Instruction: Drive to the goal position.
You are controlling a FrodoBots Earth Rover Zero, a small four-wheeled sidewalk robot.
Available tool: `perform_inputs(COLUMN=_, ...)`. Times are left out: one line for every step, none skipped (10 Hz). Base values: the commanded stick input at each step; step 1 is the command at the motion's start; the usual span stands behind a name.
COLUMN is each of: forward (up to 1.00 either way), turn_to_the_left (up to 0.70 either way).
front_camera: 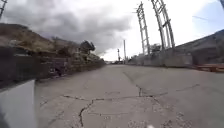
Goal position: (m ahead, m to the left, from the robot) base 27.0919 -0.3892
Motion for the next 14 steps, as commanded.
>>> perform_inputs(forward=0.70, turn_to_the_left=0.00)
perform_inputs(forward=0.70, turn_to_the_left=0.00)
perform_inputs(forward=0.70, turn_to_the_left=0.00)
perform_inputs(forward=0.70, turn_to_the_left=0.00)
perform_inputs(forward=0.70, turn_to_the_left=0.00)
perform_inputs(forward=0.70, turn_to_the_left=0.00)
perform_inputs(forward=0.70, turn_to_the_left=0.00)
perform_inputs(forward=0.70, turn_to_the_left=0.00)
perform_inputs(forward=0.70, turn_to_the_left=0.00)
perform_inputs(forward=0.70, turn_to_the_left=0.00)
perform_inputs(forward=0.70, turn_to_the_left=0.00)
perform_inputs(forward=0.70, turn_to_the_left=0.00)
perform_inputs(forward=0.70, turn_to_the_left=0.00)
perform_inputs(forward=0.70, turn_to_the_left=0.00)
